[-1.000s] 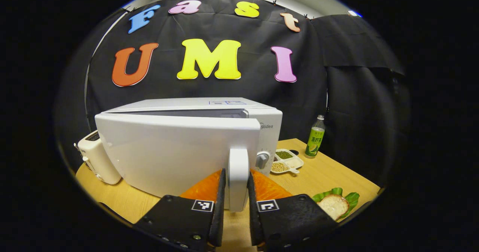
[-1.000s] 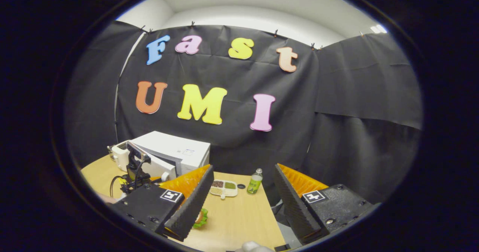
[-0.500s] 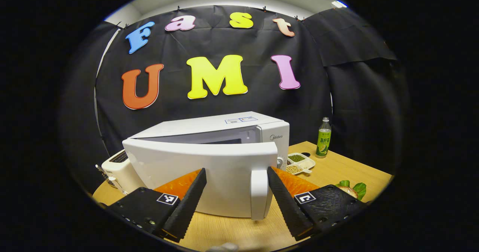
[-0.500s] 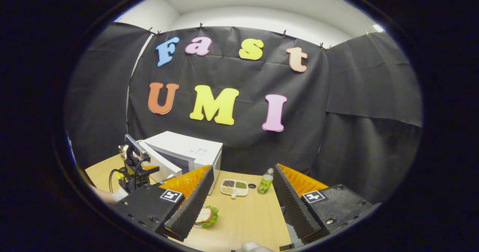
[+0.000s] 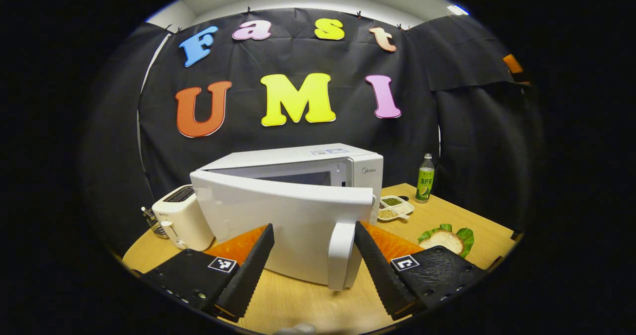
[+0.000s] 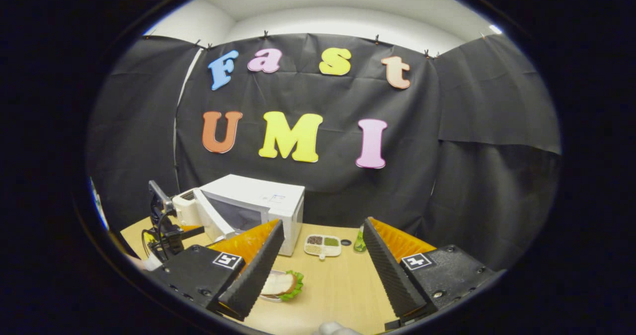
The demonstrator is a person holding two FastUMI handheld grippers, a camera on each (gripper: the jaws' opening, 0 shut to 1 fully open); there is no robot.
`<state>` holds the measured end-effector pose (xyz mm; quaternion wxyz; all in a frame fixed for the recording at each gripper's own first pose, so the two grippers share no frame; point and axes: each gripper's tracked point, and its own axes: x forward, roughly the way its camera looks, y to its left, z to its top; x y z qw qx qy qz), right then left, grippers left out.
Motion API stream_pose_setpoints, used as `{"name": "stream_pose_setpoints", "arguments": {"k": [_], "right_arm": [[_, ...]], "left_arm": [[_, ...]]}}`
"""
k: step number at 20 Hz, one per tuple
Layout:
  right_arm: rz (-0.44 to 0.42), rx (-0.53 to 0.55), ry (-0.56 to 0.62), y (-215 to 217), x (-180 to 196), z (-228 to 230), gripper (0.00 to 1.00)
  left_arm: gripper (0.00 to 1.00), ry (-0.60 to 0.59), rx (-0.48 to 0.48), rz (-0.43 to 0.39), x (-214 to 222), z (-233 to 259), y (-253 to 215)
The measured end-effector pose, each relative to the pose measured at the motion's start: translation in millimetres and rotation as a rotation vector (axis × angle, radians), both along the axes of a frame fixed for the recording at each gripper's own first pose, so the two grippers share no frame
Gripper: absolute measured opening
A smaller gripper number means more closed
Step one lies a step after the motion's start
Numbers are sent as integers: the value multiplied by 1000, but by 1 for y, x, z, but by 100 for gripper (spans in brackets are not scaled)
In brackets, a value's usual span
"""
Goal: Open the microwave oven with the left hand, put the food in, and close the microwave oven.
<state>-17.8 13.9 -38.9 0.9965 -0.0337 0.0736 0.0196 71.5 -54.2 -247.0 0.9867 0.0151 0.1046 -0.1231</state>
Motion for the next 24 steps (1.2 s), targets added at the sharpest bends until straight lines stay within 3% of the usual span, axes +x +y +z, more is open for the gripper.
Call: {"name": "stream_pose_setpoints", "arguments": {"k": [1, 2, 6, 12, 13, 18, 24], "right_arm": [[6, 1, 3, 3, 0, -2, 100], [13, 3, 4, 7, -1, -4, 96], [33, 13, 23, 15, -2, -18, 100], [64, 40, 47, 31, -8, -38, 96], [63, 36, 43, 31, -8, -39, 100], [72, 21, 64, 33, -6, -58, 96], [92, 11, 121, 38, 2, -89, 96]], "left_arm": [[97, 4, 3, 6, -7, 0, 6], [97, 4, 8, 12, -14, 0, 13], [96, 18, 40, 50, -42, -1, 44], [97, 42, 102, 131, -85, -3, 108], [97, 47, 116, 150, -92, -3, 120], [100, 67, 168, 268, -116, -5, 184], [97, 89, 186, 401, -138, 0, 251]]}}
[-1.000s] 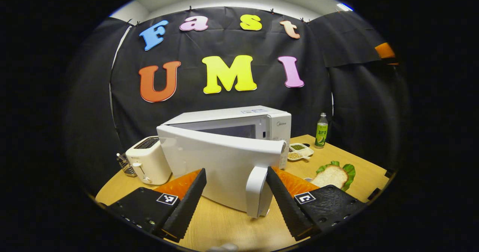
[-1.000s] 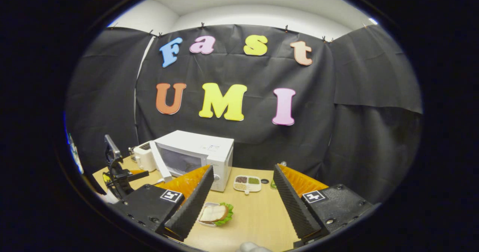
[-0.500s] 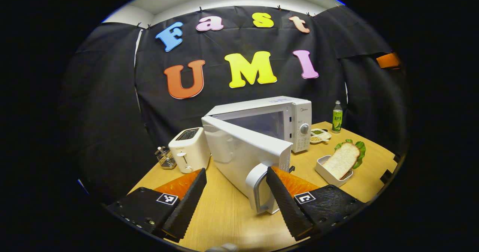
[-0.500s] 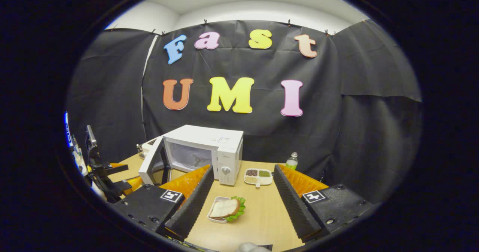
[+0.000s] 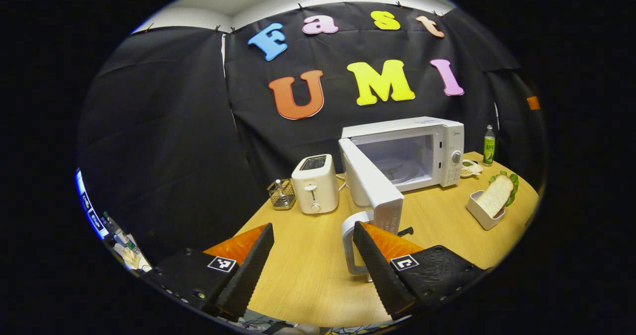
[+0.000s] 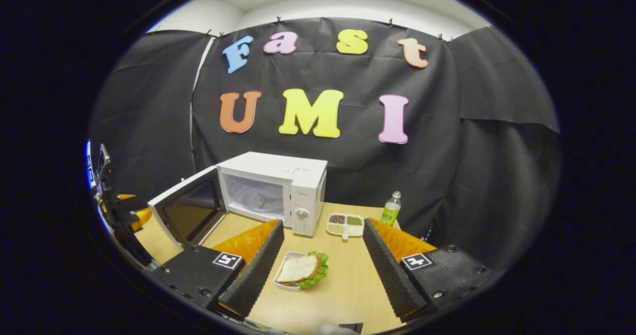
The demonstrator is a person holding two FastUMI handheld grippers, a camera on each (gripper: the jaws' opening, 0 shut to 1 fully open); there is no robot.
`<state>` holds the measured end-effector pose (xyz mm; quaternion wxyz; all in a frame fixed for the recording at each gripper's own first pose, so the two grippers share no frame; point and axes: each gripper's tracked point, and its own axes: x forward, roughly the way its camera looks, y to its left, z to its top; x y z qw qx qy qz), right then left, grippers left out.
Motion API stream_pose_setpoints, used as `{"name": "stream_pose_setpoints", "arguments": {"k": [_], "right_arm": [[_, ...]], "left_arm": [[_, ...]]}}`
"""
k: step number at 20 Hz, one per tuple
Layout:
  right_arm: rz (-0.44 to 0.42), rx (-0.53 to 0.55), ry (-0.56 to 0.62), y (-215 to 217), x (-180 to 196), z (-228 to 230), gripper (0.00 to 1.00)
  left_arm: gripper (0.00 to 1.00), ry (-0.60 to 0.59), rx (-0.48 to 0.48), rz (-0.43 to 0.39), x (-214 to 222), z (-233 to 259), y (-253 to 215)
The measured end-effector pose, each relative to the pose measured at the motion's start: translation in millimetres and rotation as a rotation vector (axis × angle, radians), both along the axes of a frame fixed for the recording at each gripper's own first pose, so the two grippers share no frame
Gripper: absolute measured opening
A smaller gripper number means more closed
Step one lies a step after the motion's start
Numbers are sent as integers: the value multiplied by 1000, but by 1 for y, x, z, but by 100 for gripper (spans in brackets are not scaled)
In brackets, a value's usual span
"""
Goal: Open the microwave oven with the left hand, put the food in, and close the microwave oven.
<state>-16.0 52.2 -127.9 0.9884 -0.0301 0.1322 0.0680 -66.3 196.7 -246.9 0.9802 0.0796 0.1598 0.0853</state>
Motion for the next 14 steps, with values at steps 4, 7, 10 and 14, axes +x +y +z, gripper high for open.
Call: {"name": "stream_pose_setpoints", "arguments": {"k": [4, 7, 10, 14], "right_arm": [[28, 5, 75, 2, 15, -38, 100], [41, 36, 162, 1, 30, -81, 100], [50, 60, 266, -4, 46, -129, 100], [89, 104, 394, -7, 68, -182, 99]], "left_arm": [[96, -12, 12, 35, -17, 13, 16], [97, -26, 5, 35, -25, 27, 8], [96, -46, -8, 28, -27, 41, -5], [96, -62, -20, 23, -27, 61, -27]]}}
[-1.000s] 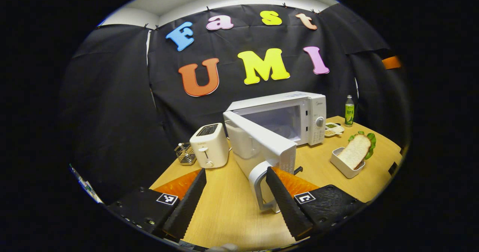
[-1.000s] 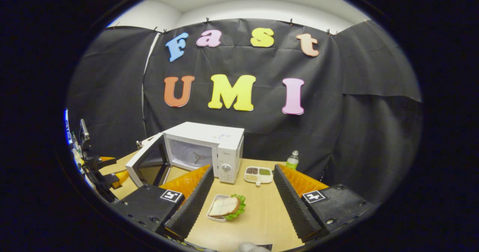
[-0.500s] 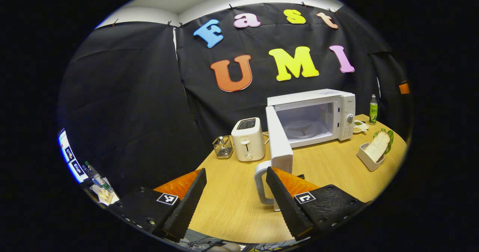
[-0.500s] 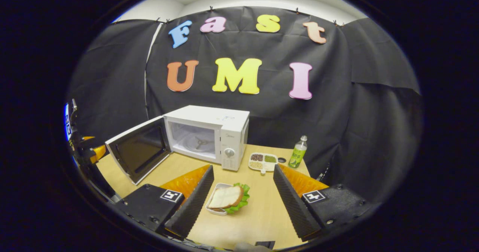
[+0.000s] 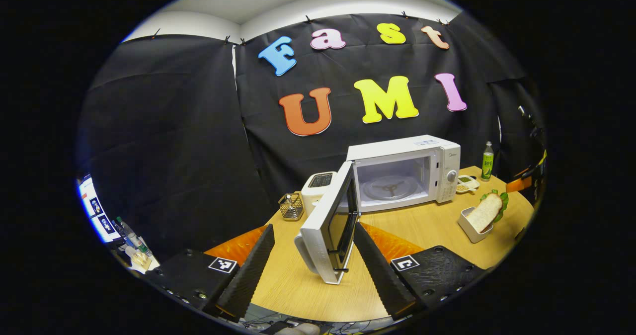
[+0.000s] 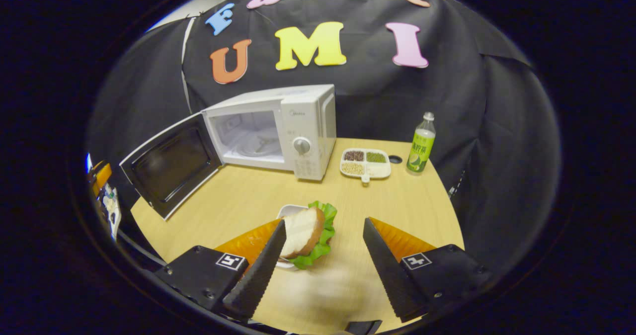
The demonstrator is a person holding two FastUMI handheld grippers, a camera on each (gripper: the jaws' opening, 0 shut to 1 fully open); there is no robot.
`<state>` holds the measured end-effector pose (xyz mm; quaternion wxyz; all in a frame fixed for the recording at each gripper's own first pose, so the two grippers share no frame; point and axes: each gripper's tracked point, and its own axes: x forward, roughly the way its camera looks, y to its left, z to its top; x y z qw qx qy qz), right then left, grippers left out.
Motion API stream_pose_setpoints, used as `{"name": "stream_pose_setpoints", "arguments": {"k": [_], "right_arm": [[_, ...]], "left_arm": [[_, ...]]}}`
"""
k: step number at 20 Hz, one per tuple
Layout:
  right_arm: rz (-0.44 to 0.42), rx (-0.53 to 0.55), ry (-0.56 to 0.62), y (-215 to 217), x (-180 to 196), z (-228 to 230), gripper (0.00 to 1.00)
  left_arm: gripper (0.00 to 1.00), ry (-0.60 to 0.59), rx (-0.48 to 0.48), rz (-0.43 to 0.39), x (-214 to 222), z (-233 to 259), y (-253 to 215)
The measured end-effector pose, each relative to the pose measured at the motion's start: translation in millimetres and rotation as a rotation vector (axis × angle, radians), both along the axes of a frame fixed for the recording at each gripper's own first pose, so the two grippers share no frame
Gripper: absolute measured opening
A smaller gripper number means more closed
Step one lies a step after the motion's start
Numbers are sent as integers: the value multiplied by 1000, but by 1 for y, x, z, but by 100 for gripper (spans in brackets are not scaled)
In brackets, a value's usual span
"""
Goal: Open the microwave oven with the left hand, put the food in, and close the microwave oven.
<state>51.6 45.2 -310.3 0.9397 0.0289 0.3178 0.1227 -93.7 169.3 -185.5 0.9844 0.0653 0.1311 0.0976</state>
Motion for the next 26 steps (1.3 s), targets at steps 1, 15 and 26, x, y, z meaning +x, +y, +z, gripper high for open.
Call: {"name": "stream_pose_setpoints", "arguments": {"k": [1, 15, 26], "right_arm": [[16, 26, 30, 2, 6, -10, 97], [67, 557, 501, 36, 23, -52, 37], [18, 557, 409, 51, 20, -1, 27]], "left_arm": [[96, -1, -5, 7, 1, 6, -6], [96, 14, 14, 141, -1, 39, -76], [96, -3, -30, 27, 16, 26, -69]]}}
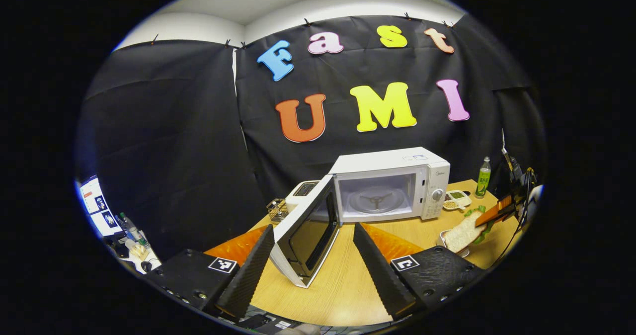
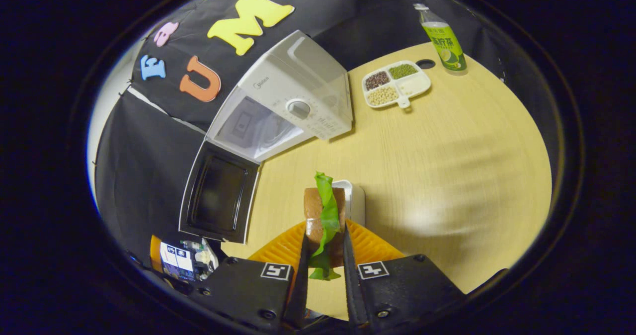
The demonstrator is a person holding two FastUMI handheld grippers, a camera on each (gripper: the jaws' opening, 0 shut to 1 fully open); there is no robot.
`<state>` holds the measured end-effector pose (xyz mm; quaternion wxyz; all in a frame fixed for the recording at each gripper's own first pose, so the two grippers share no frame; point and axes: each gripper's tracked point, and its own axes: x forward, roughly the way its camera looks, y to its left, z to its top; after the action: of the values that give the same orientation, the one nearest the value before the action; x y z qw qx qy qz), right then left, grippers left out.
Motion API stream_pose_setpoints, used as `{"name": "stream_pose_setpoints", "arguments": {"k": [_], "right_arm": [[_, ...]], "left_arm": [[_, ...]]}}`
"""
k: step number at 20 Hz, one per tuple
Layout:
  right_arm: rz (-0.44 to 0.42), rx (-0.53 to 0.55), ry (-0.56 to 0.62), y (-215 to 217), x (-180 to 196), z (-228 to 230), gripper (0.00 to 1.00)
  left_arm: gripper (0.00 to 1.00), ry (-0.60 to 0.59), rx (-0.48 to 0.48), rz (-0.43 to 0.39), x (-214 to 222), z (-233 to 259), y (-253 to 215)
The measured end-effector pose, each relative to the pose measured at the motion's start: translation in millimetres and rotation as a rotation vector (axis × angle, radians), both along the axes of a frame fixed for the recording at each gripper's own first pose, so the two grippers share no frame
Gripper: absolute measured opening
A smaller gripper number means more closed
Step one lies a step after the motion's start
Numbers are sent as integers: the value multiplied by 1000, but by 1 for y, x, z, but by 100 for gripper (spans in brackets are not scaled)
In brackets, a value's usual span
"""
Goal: Open the microwave oven with the left hand, put the food in, and close the microwave oven.
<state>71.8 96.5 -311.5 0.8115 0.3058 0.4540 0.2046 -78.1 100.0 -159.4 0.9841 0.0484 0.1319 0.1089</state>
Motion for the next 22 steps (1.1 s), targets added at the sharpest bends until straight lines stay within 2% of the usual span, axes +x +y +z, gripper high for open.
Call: {"name": "stream_pose_setpoints", "arguments": {"k": [1, 2, 3, 5, 6, 9, 13, 19, 22], "right_arm": [[-17, 11, -14, 6, 1, 11, 36], [-36, 19, -32, 13, 1, 24, 35], [-49, 17, -54, 21, 4, 36, 27], [-66, 9, -116, 40, 12, 61, 27], [-69, 13, -150, 54, 15, 74, 35], [-94, 53, -224, 95, 32, 106, 36], [-193, 146, -272, 149, 65, 126, 35], [-393, 194, -349, 212, 129, 96, 35], [-477, 213, -300, 251, 158, 56, 35]], "left_arm": [[96, -4, -4, -20, 1, 0, 3], [96, -6, -6, -39, 2, 1, 8], [96, -8, -6, -58, 4, 1, 13], [96, -10, -11, -90, 5, 2, 24], [97, -11, -14, -101, 6, 2, 31], [97, -6, -21, -126, 8, 4, 46], [97, 7, 2, -151, 6, 7, 63], [96, 10, 19, -167, 14, 8, 74], [96, 14, 14, -156, 22, 4, 81]]}}
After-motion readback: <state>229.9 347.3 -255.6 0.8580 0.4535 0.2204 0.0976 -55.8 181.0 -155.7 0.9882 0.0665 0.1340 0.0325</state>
